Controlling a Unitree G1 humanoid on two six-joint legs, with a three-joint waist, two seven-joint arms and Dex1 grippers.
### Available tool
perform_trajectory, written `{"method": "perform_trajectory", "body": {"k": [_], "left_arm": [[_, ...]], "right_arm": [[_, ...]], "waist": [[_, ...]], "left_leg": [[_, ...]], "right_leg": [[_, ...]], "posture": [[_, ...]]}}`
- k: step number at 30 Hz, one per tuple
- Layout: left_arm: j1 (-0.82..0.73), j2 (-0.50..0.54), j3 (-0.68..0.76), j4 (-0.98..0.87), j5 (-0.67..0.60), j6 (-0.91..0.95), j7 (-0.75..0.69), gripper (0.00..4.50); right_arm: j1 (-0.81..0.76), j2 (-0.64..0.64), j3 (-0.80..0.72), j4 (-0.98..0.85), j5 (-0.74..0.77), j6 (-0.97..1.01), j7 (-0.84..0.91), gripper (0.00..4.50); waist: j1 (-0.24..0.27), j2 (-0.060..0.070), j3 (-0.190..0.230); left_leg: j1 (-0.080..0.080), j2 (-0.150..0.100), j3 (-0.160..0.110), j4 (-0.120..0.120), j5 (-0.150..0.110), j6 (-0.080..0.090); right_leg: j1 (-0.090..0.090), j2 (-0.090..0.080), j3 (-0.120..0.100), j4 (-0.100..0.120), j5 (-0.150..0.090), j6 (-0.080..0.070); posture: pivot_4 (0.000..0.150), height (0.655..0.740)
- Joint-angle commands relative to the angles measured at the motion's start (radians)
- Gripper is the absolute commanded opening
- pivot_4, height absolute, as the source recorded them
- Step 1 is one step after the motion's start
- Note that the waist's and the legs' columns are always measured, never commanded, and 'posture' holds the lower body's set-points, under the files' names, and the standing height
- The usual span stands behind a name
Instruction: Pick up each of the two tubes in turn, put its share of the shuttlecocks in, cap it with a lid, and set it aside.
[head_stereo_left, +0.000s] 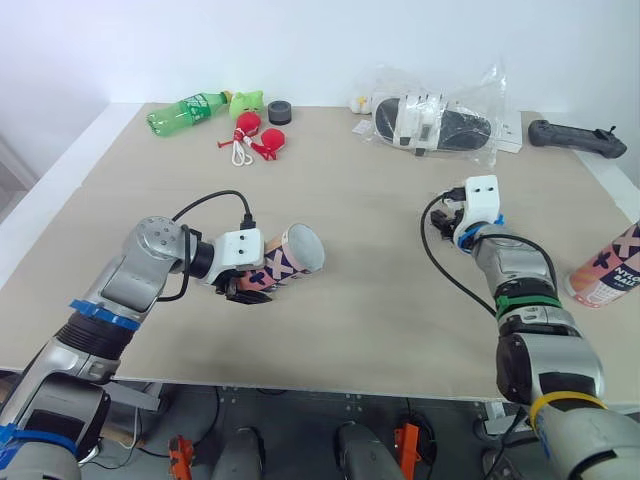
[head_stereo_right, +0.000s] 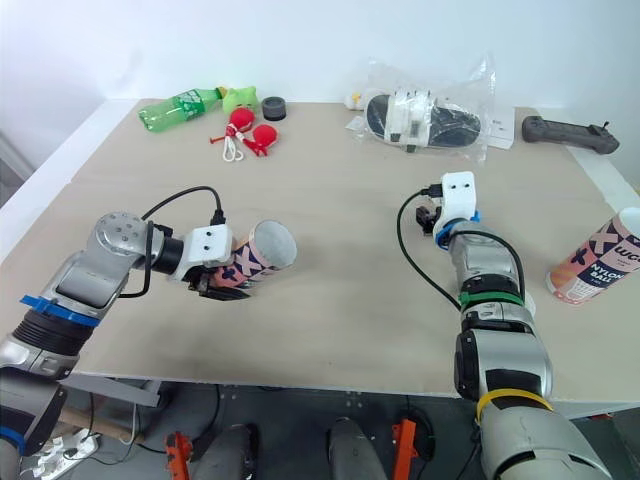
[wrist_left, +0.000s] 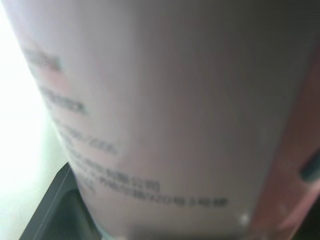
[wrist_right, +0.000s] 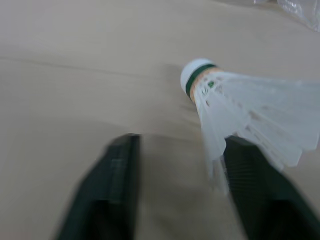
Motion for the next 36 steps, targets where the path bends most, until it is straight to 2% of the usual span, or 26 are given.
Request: {"method": "perform_trajectory", "body": {"k": [1, 2, 3, 7, 11, 15, 19, 24, 30, 36], "left_arm": [[0.013, 0.007, -0.004, -0.020, -0.004, 0.005, -0.001, 3.13], [0.014, 0.008, -0.004, -0.020, -0.005, 0.005, -0.001, 3.13], [0.014, 0.008, -0.004, -0.020, -0.005, 0.005, -0.001, 3.13], [0.012, 0.007, -0.004, -0.019, -0.006, 0.004, -0.001, 3.13], [0.008, 0.004, -0.007, -0.013, -0.005, 0.003, -0.001, 3.13], [0.006, 0.002, -0.009, -0.005, -0.003, -0.002, -0.002, 3.13], [0.002, -0.006, -0.012, 0.009, 0.000, -0.010, -0.001, 3.13], [-0.003, -0.016, -0.015, 0.021, 0.003, -0.017, 0.001, 3.13], [0.000, -0.022, -0.014, 0.017, 0.004, -0.016, 0.006, 3.13], [0.002, -0.019, -0.010, 0.009, 0.003, -0.011, 0.007, 3.13]], "right_arm": [[-0.039, -0.004, 0.003, 0.024, -0.011, -0.062, -0.012, 0.73], [-0.039, -0.006, 0.007, 0.029, -0.018, -0.077, -0.013, 0.20], [-0.039, -0.010, 0.010, 0.028, -0.022, -0.094, -0.006, 0.05], [-0.009, -0.042, 0.056, -0.135, -0.017, -0.148, 0.185, 0.05], [0.095, -0.121, 0.128, -0.541, 0.076, -0.083, 0.530, 0.05], [0.185, -0.306, 0.173, -0.986, 0.231, 0.102, 0.834, 0.05], [0.194, -0.448, 0.203, -1.234, 0.324, 0.235, 0.984, 0.05], [0.169, -0.456, 0.285, -1.356, 0.303, 0.270, 1.000, 0.05], [0.114, -0.351, 0.422, -1.306, 0.154, 0.186, 0.936, 0.05], [0.075, -0.276, 0.458, -1.280, 0.124, 0.163, 0.937, 0.05]], "waist": [[0.000, 0.000, 0.000], [-0.001, 0.000, 0.000], [-0.002, 0.000, 0.000], [-0.006, 0.001, 0.001], [-0.003, 0.002, 0.001], [0.007, 0.004, 0.002], [0.006, 0.004, 0.002], [0.006, 0.004, 0.002], [0.007, 0.004, 0.002], [0.010, 0.004, 0.002]], "left_leg": [[0.000, 0.000, 0.000, 0.000, 0.000, 0.000], [0.000, 0.000, 0.000, 0.000, 0.000, 0.000], [0.000, 0.000, 0.000, 0.000, 0.000, 0.000], [0.000, 0.000, 0.000, 0.000, 0.000, 0.000], [0.000, 0.000, -0.001, 0.000, 0.000, 0.000], [-0.001, 0.000, -0.001, 0.000, 0.000, 0.000], [0.000, 0.000, -0.001, 0.000, 0.000, 0.000], [0.001, 0.000, -0.001, 0.002, 0.000, 0.000], [0.000, 0.000, -0.001, 0.003, 0.000, -0.001], [-0.001, 0.000, -0.001, 0.003, 0.000, -0.001]], "right_leg": [[0.000, 0.000, 0.000, 0.000, 0.000, 0.000], [0.000, 0.000, 0.000, 0.000, 0.000, 0.000], [0.000, 0.000, 0.000, 0.000, 0.000, 0.000], [0.000, 0.000, 0.000, 0.000, 0.000, 0.001], [0.000, 0.000, 0.000, 0.000, -0.001, 0.002], [0.000, 0.000, -0.001, 0.000, -0.002, 0.003], [0.000, 0.000, -0.001, 0.000, -0.003, 0.002], [0.001, 0.000, -0.001, 0.000, -0.001, 0.001], [0.001, 0.000, -0.001, 0.000, -0.001, 0.002], [0.000, 0.000, -0.001, 0.000, -0.002, 0.002]], "posture": [[0.150, 0.7400], [0.150, 0.7400], [0.150, 0.7400], [0.150, 0.7400], [0.150, 0.7400], [0.150, 0.7400], [0.150, 0.7400], [0.150, 0.7400], [0.150, 0.7400], [0.150, 0.7400]]}}
